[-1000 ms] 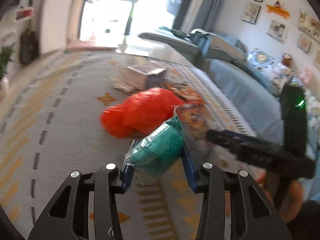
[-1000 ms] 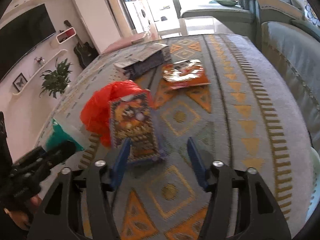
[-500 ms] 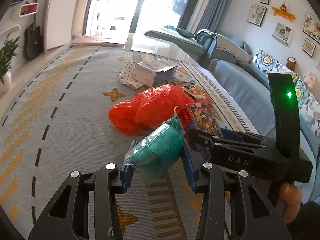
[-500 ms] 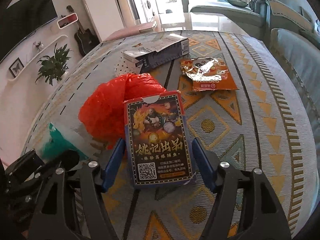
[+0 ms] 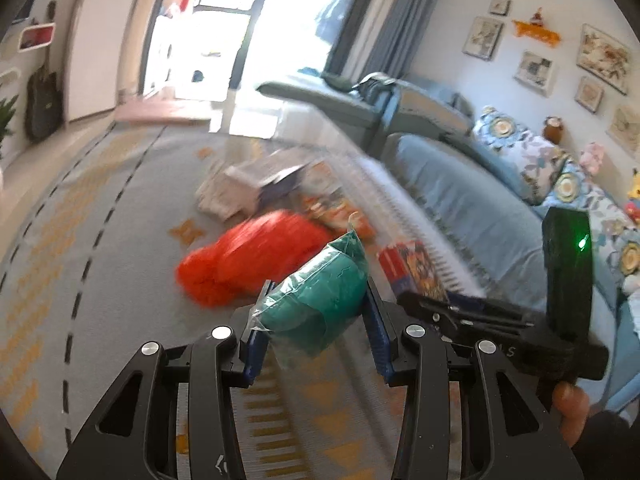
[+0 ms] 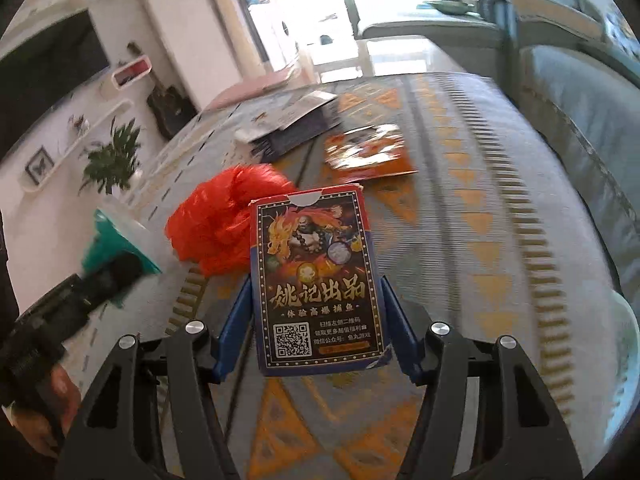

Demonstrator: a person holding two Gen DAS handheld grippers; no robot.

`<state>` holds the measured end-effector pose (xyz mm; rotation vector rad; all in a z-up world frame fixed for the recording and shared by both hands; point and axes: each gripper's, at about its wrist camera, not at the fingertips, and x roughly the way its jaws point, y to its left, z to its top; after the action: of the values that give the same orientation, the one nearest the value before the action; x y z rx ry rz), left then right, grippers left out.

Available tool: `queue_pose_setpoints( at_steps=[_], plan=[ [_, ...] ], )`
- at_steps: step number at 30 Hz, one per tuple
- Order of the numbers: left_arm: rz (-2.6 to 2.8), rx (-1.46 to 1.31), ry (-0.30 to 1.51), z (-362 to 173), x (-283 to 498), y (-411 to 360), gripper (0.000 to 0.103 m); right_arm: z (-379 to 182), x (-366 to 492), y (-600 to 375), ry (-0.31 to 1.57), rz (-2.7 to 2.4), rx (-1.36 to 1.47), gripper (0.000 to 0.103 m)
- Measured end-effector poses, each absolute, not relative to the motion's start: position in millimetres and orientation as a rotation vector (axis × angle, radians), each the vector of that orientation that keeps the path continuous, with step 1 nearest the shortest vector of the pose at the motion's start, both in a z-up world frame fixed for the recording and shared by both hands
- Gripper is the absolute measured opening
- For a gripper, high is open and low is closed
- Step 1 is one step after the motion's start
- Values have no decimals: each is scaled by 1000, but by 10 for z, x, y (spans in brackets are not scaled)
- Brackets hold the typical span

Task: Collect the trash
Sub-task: 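Carry the card box and teal bag over the basket and release both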

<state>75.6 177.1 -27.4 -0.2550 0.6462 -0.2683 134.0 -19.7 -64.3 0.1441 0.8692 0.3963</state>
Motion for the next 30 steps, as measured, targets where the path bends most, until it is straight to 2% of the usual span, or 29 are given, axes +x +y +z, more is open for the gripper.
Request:
queue_pose_setpoints(
  at_steps=[7,12,20,27,28,30],
  plan=[
    [-411,-166,555,347,738,861,41,26,986,-1075,742,285,167,58],
    [-492,-118,535,534,731,73,41,257,743,-1756,663,180,196,58],
    [-629,-112,671,75,974,-1165,41,-135,474,-2954,668,-64,321,58],
    [-649,-83,750,-308,1157,-1654,41,-346,406,-3482,698,-155,411,59],
    [-646,-84,765,-352,1188,-1692,42,-392,435,-3528,725,-167,427,60],
    [-623,-85,789,-414,1228,-1704,63,-476,499,-3569,772,-169,461,61]
  ],
)
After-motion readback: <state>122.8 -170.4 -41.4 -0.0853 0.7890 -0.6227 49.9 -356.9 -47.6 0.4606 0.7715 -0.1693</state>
